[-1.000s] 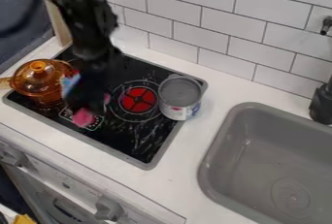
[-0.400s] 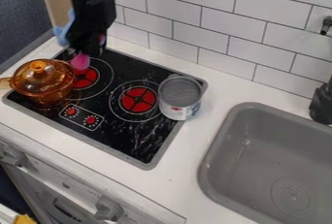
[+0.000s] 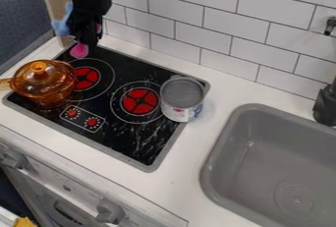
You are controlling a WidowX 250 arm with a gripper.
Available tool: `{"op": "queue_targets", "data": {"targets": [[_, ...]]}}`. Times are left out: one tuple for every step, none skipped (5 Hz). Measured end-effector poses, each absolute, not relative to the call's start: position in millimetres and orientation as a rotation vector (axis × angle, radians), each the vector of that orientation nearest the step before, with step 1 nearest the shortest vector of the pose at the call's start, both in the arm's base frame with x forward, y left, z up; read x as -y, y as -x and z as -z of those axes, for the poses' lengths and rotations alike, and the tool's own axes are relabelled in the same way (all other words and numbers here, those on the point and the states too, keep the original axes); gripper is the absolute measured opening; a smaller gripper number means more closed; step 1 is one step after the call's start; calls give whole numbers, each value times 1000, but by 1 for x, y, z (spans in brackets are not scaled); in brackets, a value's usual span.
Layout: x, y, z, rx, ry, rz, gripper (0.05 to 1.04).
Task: Move the elephant stuff toy to the top left corner of the stove
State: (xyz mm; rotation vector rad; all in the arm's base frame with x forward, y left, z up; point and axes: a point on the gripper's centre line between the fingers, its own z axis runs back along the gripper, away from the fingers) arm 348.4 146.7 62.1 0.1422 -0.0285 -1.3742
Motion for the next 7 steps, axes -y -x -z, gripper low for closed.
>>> {"op": "queue_targets", "data": {"targets": [[-165,-357,-50,9,-119,1357,223],[-182,-363,-44,12,-116,1344,223],[-184,-369,-31,25,-83,1342,223],[-187,-368,-25,16,-65,1334,258],[-185,-369,-25,33,-58,1334,554],[-180,-365,-20,46,-21,1327,863],[-177,-359,-26,39,-22,1332,1012]]}}
